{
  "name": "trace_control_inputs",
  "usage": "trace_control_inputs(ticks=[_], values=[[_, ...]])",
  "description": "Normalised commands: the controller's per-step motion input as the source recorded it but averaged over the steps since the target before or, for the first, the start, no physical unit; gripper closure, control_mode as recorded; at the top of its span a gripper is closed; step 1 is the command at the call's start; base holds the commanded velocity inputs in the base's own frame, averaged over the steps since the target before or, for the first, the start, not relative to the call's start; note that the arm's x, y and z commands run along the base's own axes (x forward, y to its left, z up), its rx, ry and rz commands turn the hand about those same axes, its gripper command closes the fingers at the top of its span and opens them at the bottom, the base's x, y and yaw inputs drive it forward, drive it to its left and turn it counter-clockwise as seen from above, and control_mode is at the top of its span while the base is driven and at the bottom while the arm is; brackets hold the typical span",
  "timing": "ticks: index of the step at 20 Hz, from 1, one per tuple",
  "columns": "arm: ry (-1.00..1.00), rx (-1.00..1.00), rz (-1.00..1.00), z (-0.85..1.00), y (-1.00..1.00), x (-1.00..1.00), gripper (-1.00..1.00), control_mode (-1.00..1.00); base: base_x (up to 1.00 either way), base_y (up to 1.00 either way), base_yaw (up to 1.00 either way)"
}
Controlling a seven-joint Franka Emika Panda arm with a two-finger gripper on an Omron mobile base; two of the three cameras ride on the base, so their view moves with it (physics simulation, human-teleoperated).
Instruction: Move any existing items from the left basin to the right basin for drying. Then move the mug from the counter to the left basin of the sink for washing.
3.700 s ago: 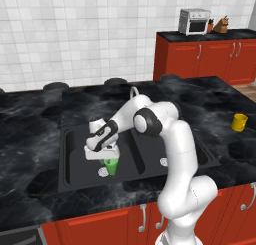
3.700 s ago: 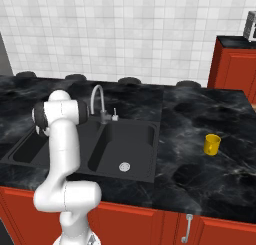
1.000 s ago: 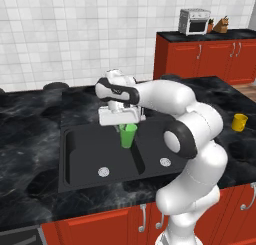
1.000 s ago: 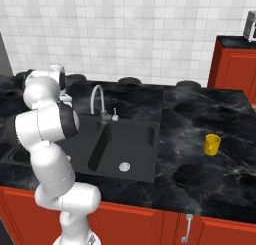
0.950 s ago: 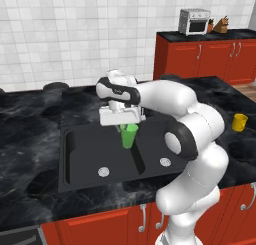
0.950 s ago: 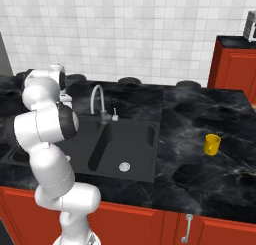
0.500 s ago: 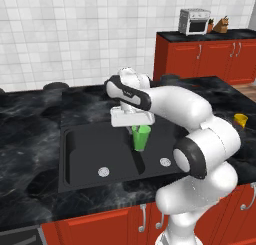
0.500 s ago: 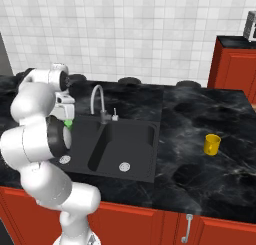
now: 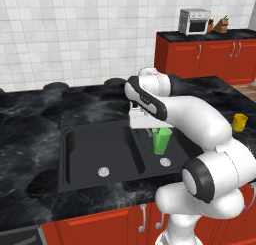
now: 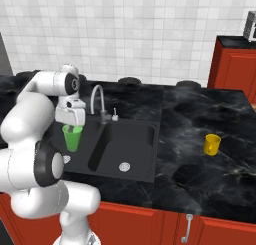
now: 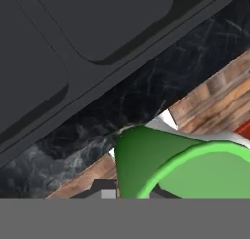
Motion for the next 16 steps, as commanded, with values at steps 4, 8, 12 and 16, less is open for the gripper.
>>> trace_control_inputs(ticks=[4,8,12,16], values=[[0.0,0.0,0.0,0.08,-0.61,-0.27,1.0,-1.0,0.0,0.0,0.0],[0.0,0.0,0.0,0.03,-0.57,-0.11,1.0,-1.0,0.0,0.0,0.0],[-0.03,0.0,0.0,0.0,-0.6,-0.01,1.0,-1.0,0.0,0.0,0.0],[-0.04,0.01,0.05,0.0,-0.5,0.0,1.0,-1.0,0.0,0.0,0.0]])
